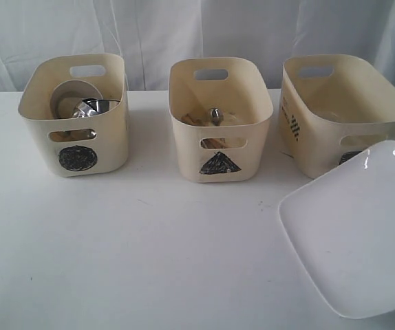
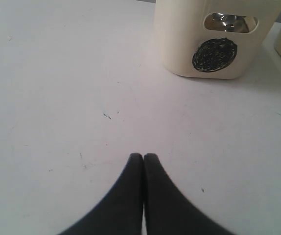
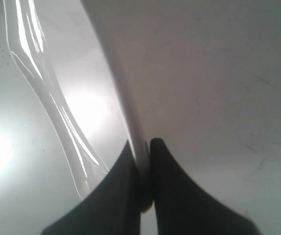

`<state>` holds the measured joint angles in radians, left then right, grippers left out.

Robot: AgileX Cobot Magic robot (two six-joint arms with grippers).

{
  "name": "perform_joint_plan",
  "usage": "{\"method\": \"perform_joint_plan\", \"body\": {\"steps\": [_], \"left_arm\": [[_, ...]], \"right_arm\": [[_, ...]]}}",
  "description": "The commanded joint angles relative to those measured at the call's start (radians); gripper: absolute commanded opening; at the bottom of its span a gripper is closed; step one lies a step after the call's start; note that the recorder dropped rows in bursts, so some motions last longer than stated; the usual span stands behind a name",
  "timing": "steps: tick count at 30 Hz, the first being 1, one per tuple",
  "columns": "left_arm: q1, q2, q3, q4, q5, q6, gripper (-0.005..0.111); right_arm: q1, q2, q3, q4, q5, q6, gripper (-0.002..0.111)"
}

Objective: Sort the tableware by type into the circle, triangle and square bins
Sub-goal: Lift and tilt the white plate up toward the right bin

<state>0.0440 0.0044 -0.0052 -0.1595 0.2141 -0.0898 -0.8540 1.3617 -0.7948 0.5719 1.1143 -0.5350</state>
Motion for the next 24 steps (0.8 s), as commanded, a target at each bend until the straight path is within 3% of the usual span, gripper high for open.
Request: {"method": "perform_joint_plan", "body": {"steps": [1,6,24], "left_arm": [[-0.008,-0.004,0.005,-0.007,-0.004,-0.002,0.0],[-0.008,-0.004,0.005,-0.007,-0.006,-0.002,0.0],[-0.008,-0.004,0.005,-0.007,-0.006,-0.002,0.0]], "right_arm": [[0.056,-0.076,-0.059,0.019,0.015,-0.019,0.0],[0.098,-0.103,-0.087,0.16,0.05,-0.174,0.0],[0.098,-0.153,-0.092,0.248,0.107,-0.225,0.0]]}}
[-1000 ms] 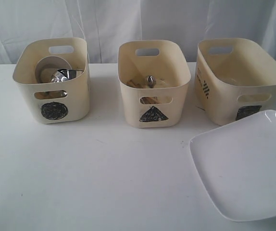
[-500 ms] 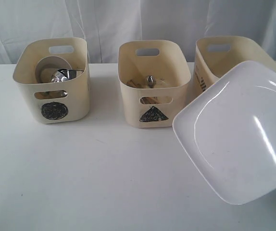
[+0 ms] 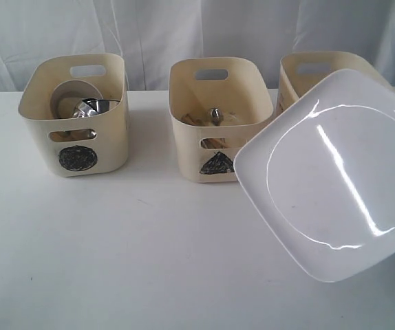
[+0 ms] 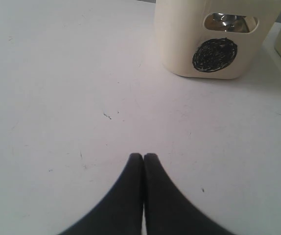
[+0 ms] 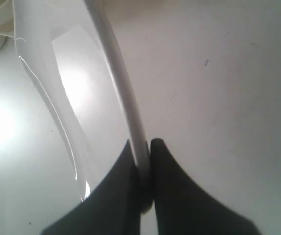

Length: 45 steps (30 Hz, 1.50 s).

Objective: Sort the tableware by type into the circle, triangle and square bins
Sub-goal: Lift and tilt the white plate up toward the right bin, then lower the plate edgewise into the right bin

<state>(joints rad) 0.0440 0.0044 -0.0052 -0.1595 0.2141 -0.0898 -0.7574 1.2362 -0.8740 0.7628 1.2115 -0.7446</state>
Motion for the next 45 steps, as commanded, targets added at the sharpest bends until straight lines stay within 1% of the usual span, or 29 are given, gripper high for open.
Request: {"method": "perform_joint_plan", "body": {"steps": [1,7,9,14,20,30,35,39,42,45], "left_arm": [[-0.008,-0.004,0.005,-0.007,-0.006,-0.002,0.0],[-0.008,-0.004,0.005,-0.007,-0.006,-0.002,0.0],[-0.008,-0.004,0.005,-0.007,-0.006,-0.002,0.0],[-0.008,-0.004,0.005,-0.007,-0.006,-0.002,0.0],[-0.008,-0.004,0.005,-0.007,-0.005,-0.002,0.0],[-0.008,-0.004,0.005,-0.007,-0.005,-0.002,0.0],[-0.008,-0.004,0.005,-0.007,-0.005,-0.002,0.0],[-0.008,-0.004,0.005,-0.007,-0.005,0.0,0.0],[-0.008,-0.004,0.005,-0.007,-0.005,0.0,0.0],[-0.008,-0.004,0.005,-0.007,-0.005,0.0,0.0]], "right_arm": [[0.002,-0.031,-0.012,0.065,0.01,-0.015,0.0],[0.002,-0.044,-0.014,0.22,0.009,-0.065,0.0],[0.002,-0.044,-0.014,0.252,-0.023,-0.065,0.0],[0.002,-0.044,-0.014,0.267,-0.095,-0.065,0.0],[0.002,-0.044,-0.014,0.294,-0.249,-0.065,0.0],[0.002,-0.018,-0.014,0.353,-0.337,-0.073,0.0],[0.002,0.005,-0.014,0.495,-0.36,-0.153,0.0],[0.002,0.028,-0.014,0.621,-0.479,-0.229,0.0],[0.002,0.073,-0.014,0.722,-0.493,-0.325,0.0],[0.002,0.117,-0.014,0.887,-0.491,-0.448,0.0]]}}
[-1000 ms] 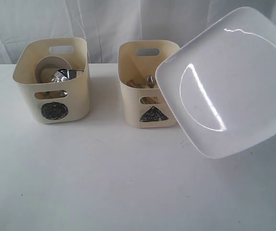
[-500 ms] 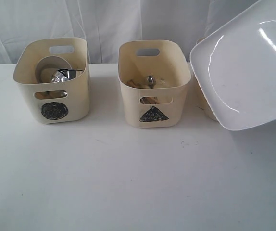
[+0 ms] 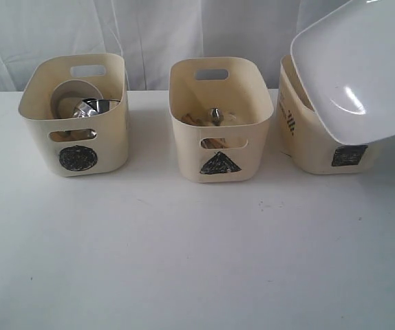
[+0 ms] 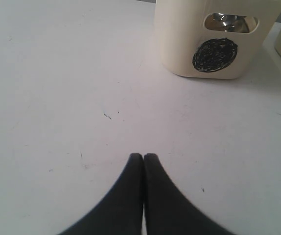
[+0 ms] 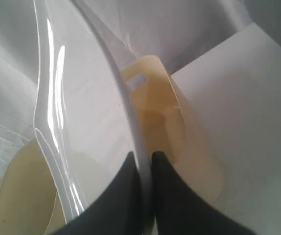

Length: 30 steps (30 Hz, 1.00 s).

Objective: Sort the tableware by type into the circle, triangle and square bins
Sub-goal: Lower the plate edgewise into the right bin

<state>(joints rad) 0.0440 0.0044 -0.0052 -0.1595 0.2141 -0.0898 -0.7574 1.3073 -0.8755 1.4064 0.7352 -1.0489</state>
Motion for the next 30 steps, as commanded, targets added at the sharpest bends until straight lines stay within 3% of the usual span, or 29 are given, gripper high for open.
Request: {"method": "perform_joint_plan", "body": {"steps": [1,12,23,30], "left_arm": [[-0.008,-0.004,0.005,-0.007,-0.005,0.0,0.0],[-0.008,-0.004,0.005,-0.007,-0.005,0.0,0.0],[-0.008,-0.004,0.005,-0.007,-0.005,0.0,0.0],[-0.008,-0.004,0.005,-0.007,-0.005,0.0,0.0]], "right_arm": [[0.002,0.062,-0.017,0.318,-0.013,-0.191,0.0],[0.057,0.227,-0.218,0.338,-0.103,-0.292,0.0],[0.235,0.391,-0.398,0.338,-0.3,-0.545,0.0],[0.297,0.455,-0.472,0.338,-0.356,-0.675,0.0]]}}
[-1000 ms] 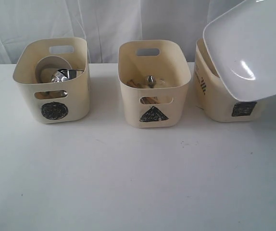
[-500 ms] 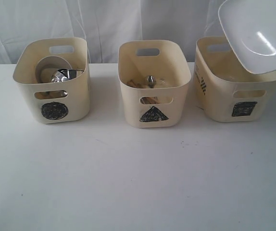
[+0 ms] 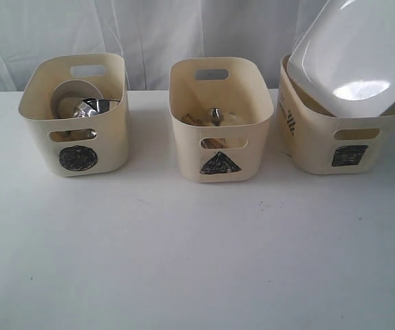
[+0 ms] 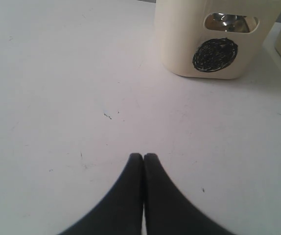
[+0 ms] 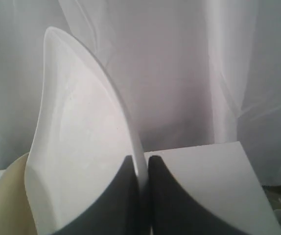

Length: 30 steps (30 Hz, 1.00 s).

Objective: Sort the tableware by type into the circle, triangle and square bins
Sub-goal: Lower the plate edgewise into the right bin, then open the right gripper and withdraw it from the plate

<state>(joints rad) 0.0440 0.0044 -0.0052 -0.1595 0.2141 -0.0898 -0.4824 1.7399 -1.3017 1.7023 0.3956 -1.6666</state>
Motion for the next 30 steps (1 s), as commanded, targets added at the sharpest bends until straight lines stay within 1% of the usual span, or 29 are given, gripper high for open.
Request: {"method": "perform_joint_plan", "body": {"steps": [1,7,14,16,19,22,23,24,25,29,30], "left_arm": [[-0.008,-0.004,0.005,-0.007,-0.005,0.0,0.0],[-0.008,-0.004,0.005,-0.007,-0.005,0.0,0.0],[-0.008,-0.004,0.005,-0.007,-0.005,0.0,0.0],[-0.008,-0.004,0.005,-0.007,-0.005,0.0,0.0],[-0.008,-0.004,0.005,-0.007,-0.005,0.0,0.0],[-0.008,-0.004,0.005,-0.007,-0.005,0.0,0.0],[-0.008,-0.004,0.005,-0.007,-0.005,0.0,0.0],[-0.008,-0.004,0.005,-0.007,-0.005,0.0,0.0],[-0.008,-0.004,0.005,-0.007,-0.005,0.0,0.0],[-0.008,-0.004,0.005,-0.007,-0.005,0.0,0.0],[-0.008,-0.004,0.005,-0.007,-0.005,0.0,0.0]], "right_arm": [[0.026,0.032,-0.056,0.042,-0.016,-0.058,0.0],[0.062,0.091,-0.107,0.042,-0.012,-0.065,0.0],[0.069,0.117,-0.115,0.042,-0.021,-0.065,0.0],[0.069,0.117,-0.115,0.042,-0.024,-0.065,0.002],[0.069,0.117,-0.115,0.018,-0.024,-0.065,0.013],[0.069,0.117,-0.115,-0.027,-0.02,-0.091,0.029],[0.069,0.117,-0.115,-0.04,-0.02,-0.093,0.041],[0.069,0.117,-0.115,-0.04,-0.02,-0.093,0.047],[0.069,0.117,-0.115,-0.04,-0.02,-0.093,0.049],[0.069,0.059,-0.115,-0.036,0.068,-0.08,0.05],[0.069,0.019,-0.115,-0.031,0.101,-0.018,0.048]]}}
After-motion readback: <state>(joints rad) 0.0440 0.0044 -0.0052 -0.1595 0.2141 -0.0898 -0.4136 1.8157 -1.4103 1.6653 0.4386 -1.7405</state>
